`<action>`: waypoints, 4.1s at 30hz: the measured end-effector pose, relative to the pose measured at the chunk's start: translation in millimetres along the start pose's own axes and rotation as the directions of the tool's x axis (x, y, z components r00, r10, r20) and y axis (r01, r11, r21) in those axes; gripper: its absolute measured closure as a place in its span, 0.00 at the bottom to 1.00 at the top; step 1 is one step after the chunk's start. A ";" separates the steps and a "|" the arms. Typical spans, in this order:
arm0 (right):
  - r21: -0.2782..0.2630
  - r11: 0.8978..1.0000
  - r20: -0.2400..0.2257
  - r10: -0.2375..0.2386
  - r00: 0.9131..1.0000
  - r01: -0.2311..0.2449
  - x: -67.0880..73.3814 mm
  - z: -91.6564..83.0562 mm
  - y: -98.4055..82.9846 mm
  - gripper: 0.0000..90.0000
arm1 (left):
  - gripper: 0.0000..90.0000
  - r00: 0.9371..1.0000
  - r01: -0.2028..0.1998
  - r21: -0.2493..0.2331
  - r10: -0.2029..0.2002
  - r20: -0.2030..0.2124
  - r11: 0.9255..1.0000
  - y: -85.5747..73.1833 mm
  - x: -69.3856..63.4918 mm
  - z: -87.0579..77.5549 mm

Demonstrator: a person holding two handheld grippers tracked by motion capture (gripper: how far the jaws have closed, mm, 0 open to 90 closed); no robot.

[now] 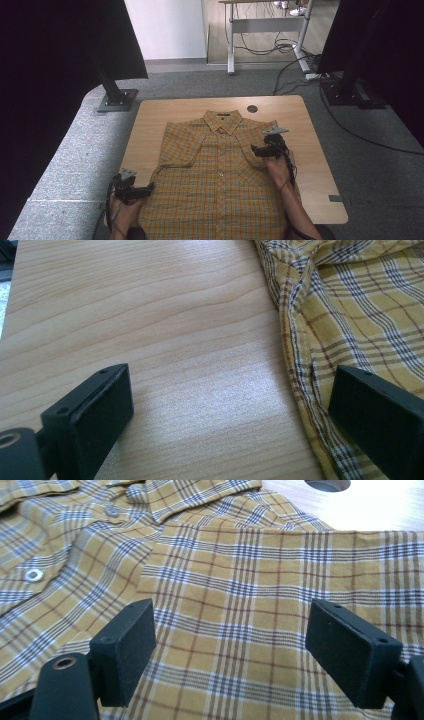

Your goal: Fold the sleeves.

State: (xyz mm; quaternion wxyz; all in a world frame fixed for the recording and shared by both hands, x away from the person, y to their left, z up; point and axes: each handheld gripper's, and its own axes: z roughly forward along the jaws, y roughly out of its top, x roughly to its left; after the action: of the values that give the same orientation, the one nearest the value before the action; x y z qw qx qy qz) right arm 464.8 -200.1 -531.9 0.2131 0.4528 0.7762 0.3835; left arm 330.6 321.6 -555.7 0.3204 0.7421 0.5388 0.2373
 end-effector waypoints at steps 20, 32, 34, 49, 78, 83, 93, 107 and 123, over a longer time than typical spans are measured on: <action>0.032 0.999 -0.024 0.030 0.999 -0.029 -13.1 -53.9 -33.7 0.20 | 0.04 1.000 0.000 0.002 0.000 0.000 1.000 0.0 -0.7 0.1; 0.034 0.997 -0.002 0.073 0.997 -0.072 -26.8 -81.2 -69.8 0.20 | 0.03 1.000 0.004 0.003 -0.004 -0.004 1.000 -0.1 -1.5 0.3; 0.037 0.996 0.016 0.086 0.996 -0.087 -32.3 -83.9 -76.0 0.20 | 0.03 1.000 0.005 0.003 -0.005 -0.005 1.000 0.0 -1.6 0.3; 0.068 0.993 0.149 0.088 0.985 -0.099 -45.2 -88.9 -100.6 0.23 | 0.03 1.000 0.008 0.004 -0.008 -0.008 1.000 0.0 -2.2 0.4; 0.072 0.992 0.101 0.099 0.990 -0.107 -48.7 -75.6 -81.7 0.20 | 0.00 1.000 0.018 0.011 -0.018 -0.019 1.000 -0.7 -2.9 -0.1; 0.028 0.995 0.073 0.093 0.993 -0.095 -43.7 -90.5 -72.3 0.18 | 0.00 1.000 0.017 0.010 -0.017 -0.018 1.000 -0.8 -2.8 -0.1; 0.006 0.997 0.058 0.078 0.995 -0.078 -41.7 -118.2 -72.9 0.14 | 0.00 1.000 0.017 0.010 -0.017 -0.017 1.000 -0.7 -2.7 -0.1; 0.019 0.986 0.124 0.160 0.979 -0.163 -57.6 -134.6 -125.5 0.11 | 0.00 1.000 0.019 0.010 -0.019 -0.019 1.000 -0.7 -3.0 0.0; 0.062 0.987 0.171 0.133 0.976 -0.146 -52.0 -128.1 -141.6 0.07 | 0.00 1.000 0.021 0.010 -0.020 -0.021 1.000 -0.6 -3.4 0.0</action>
State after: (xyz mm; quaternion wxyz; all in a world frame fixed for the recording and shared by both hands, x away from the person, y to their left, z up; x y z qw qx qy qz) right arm 327.5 -338.5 -565.6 0.2330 0.5442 0.7356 0.3293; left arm 329.2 318.5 -556.2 0.3133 0.7357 0.5509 0.2388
